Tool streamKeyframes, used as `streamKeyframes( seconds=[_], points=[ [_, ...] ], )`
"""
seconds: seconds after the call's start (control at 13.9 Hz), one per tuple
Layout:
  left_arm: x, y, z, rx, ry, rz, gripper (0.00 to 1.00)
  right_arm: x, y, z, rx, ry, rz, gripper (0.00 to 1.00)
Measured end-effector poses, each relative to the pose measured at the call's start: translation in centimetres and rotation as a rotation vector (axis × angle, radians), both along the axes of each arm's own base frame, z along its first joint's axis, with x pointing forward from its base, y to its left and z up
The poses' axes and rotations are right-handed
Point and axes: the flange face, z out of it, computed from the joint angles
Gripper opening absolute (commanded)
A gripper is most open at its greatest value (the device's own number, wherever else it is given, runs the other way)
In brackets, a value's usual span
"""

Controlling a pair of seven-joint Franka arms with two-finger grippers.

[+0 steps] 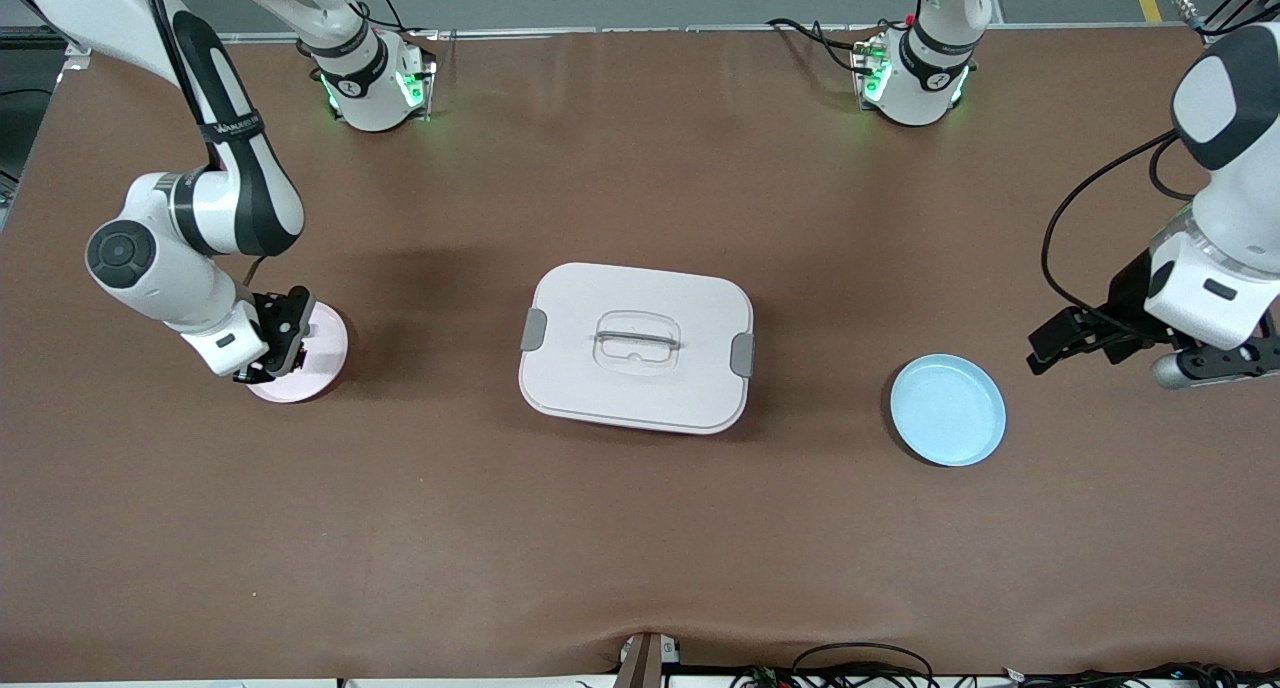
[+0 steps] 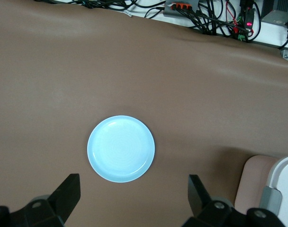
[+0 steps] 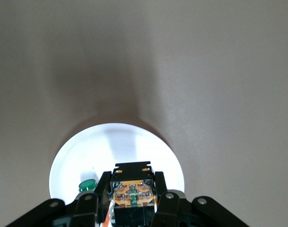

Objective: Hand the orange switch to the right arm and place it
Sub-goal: 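Lower the switch onto the white plate with the right gripper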

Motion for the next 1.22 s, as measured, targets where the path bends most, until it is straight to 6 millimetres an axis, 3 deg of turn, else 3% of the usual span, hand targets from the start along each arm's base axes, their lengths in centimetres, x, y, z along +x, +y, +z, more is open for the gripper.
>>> streamKeyframes(
  seconds=[0.29, 0.94, 1.22],
  points=[
    [-0.5, 0.4, 1.0, 0.003, -0.005, 0.007, 1.00, -0.3, -0.8, -0.9, 0.000, 0.004, -0.012, 0.00],
    [-1.4, 0.4, 2.4, 0.013, -0.008, 0.021, 1.00, -0.3, -0.5, -3.1, -0.006, 0.009, 0.008, 0.00],
    [-2.4, 0.4, 4.1, 0.017, -0.013, 0.022, 1.00, -0.3, -0.5, -4.0, -0.034, 0.016, 0.049, 0.00]
  ],
)
